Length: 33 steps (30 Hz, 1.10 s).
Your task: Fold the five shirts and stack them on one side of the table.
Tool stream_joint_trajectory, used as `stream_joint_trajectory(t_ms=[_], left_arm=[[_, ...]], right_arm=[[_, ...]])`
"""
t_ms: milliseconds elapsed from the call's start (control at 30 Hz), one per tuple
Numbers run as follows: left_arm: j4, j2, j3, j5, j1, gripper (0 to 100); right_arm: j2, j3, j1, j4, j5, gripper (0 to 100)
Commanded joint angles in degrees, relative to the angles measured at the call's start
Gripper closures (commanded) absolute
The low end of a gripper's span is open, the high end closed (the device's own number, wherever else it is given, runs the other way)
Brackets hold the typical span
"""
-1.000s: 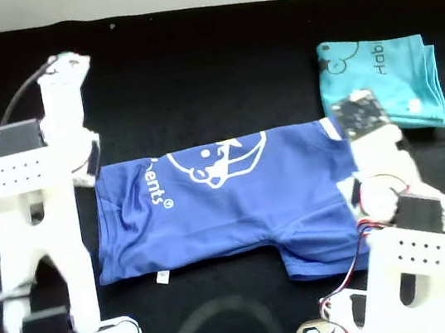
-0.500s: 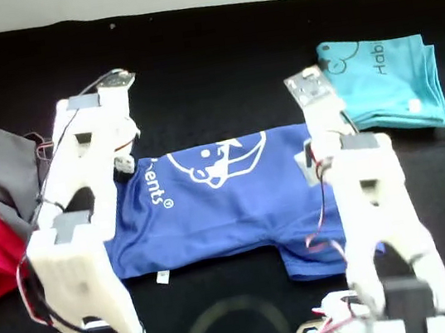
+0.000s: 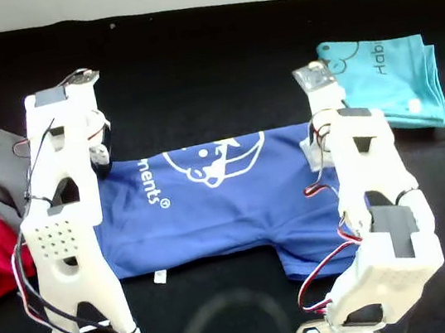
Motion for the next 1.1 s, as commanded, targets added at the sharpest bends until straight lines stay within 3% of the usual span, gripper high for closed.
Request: stream_joint_trajectory(t_ms=[0, 233, 567, 900, 1067], left_arm=[[0.5, 1.6, -7.8, -0.2, -2.7, 99], [1.0, 8.7, -15.6, -0.2, -3.0, 99], [8.2, 12.5, -25.5, -0.1, -9.6, 99], [17.5, 11.2, -37.7, 0.4, -6.0, 99], [17.7, 0.6, -29.8, 0.4, -4.2, 99]], right_arm=[[-7.2, -2.4, 0.1, 1.0, -0.5, 99.2], [-11.6, -2.5, -3.5, 0.7, -0.4, 99.2], [2.9, -5.3, -7.4, -5.3, -0.5, 99.2], [-6.6, -16.4, -7.6, 12.1, -0.6, 99.2], [-15.3, -16.2, -8.6, 16.9, -0.6, 99.2]])
